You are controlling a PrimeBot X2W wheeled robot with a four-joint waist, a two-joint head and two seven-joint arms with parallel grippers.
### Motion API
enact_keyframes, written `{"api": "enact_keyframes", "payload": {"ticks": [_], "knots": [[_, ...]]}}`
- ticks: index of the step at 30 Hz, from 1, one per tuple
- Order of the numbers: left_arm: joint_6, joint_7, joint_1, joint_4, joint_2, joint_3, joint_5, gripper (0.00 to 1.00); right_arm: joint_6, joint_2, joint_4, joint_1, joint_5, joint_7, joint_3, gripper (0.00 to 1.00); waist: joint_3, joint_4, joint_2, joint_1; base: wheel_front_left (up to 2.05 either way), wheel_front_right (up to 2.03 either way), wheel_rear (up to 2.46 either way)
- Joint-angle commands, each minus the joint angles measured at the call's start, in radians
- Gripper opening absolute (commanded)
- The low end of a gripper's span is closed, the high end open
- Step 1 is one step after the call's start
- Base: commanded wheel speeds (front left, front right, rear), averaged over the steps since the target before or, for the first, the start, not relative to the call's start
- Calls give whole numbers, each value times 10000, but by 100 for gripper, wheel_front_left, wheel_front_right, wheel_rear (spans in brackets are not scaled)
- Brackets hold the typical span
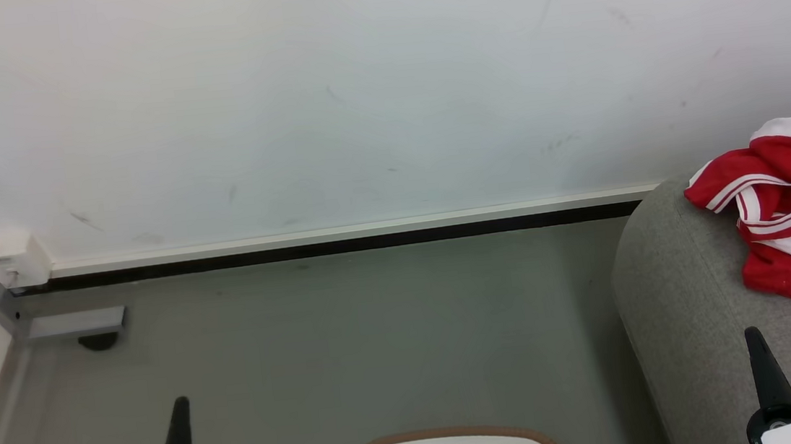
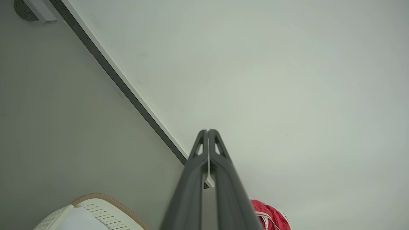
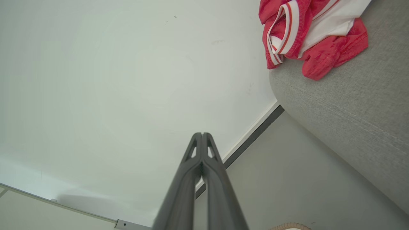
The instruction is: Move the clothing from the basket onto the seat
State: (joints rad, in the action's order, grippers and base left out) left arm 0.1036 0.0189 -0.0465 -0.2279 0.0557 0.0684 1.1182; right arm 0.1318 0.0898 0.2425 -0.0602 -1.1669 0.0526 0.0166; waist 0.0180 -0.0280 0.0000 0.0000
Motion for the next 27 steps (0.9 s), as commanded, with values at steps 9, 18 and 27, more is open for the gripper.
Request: {"api": "enact_keyframes", "payload": {"ticks": [9, 18, 27], "knots": [[-18, -281, -291, 109, 24, 144, 1053, 0, -11, 96, -35, -296, -1060, -232, -167, 0, -25, 42, 0, 0, 0, 0, 0], [-22, -487, -389, 120, 9, 218, 1873, 0, -13, 115, -11, -354, -1908, -418, -257, 0, -50, 82, 0, 0, 0, 0, 0], [-30, -674, -448, 128, -1, 282, 2532, 0, -14, 133, 5, -430, -2585, -553, -335, 0, -72, 118, 0, 0, 0, 0, 0]]}}
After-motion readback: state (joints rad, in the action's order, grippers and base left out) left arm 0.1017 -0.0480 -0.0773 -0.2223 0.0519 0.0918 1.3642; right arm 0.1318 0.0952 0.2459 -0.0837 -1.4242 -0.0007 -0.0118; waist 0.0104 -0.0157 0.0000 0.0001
